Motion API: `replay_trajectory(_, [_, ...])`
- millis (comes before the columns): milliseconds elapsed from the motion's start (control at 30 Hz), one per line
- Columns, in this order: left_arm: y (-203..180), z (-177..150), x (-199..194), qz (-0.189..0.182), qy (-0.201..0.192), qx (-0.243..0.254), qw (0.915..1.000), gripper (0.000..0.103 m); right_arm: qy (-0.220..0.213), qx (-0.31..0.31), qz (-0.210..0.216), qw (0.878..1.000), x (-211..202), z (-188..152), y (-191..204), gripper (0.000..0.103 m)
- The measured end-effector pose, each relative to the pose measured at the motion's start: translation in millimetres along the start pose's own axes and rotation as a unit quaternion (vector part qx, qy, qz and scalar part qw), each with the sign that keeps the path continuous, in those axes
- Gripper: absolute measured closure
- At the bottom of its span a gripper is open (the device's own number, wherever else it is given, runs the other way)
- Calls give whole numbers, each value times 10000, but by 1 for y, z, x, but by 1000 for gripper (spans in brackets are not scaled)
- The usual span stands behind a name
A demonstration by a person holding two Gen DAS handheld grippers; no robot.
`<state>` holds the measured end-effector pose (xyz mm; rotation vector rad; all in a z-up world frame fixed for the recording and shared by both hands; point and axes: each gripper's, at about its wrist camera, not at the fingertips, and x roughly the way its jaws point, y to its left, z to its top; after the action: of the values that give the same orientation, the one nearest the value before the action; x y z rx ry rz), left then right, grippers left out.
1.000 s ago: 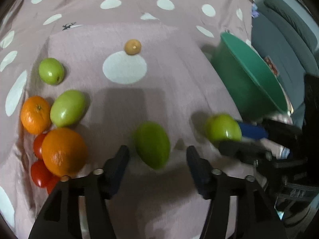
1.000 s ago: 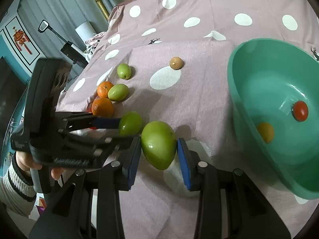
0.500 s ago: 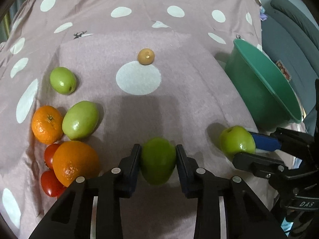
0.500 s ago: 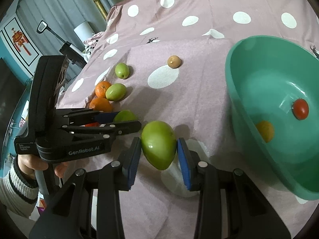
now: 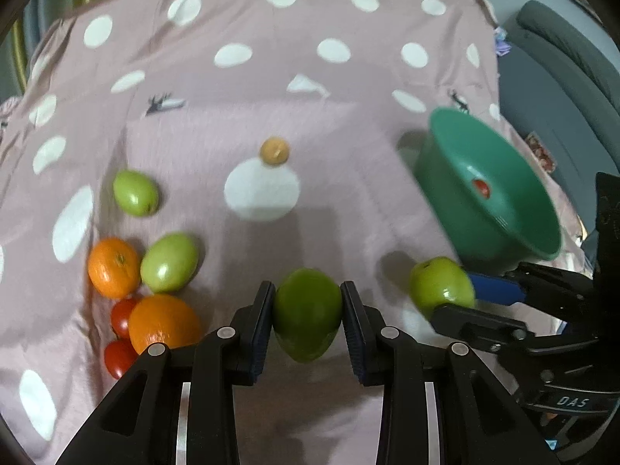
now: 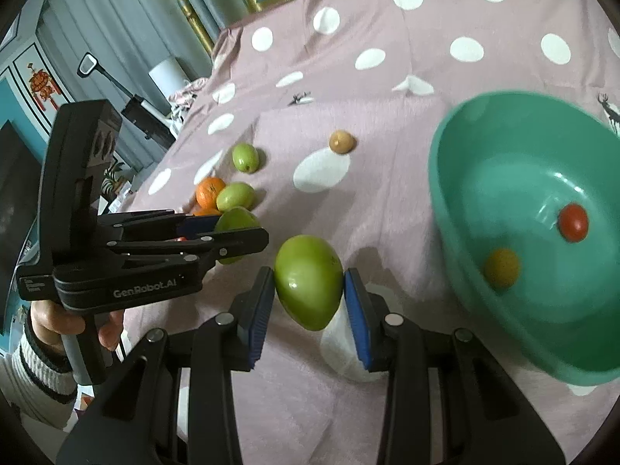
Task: Organize fruits
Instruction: 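Carry both green jujubes into the green bowl and release them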
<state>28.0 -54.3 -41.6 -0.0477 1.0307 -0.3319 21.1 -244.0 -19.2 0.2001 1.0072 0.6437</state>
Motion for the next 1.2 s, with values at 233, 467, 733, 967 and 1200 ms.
replay_trajectory(233, [-28, 20, -15, -135, -282, 333, 9990, 68, -361, 44, -123, 9993, -26, 7, -9, 65])
replay_trajectory(467, [-59, 41, -22, -475, -478, 669, 9955, 68, -751, 222, -376, 9962, -56, 11, -32, 65])
replay_trajectory(733, [-97, 61, -16, -870, -558, 1031, 9893, 68, -1048, 546, -700, 9905, -80, 12, -61, 65])
replay_trajectory(967, [-125, 65, 4, -1029, -363, 1311, 9854, 68, -1038, 711, -899, 9880, -84, 3, -78, 65])
replay_trajectory(1200, [-137, 61, 23, -994, -126, 1385, 9853, 68, -881, 728, -1086, 9875, -81, -4, -86, 65])
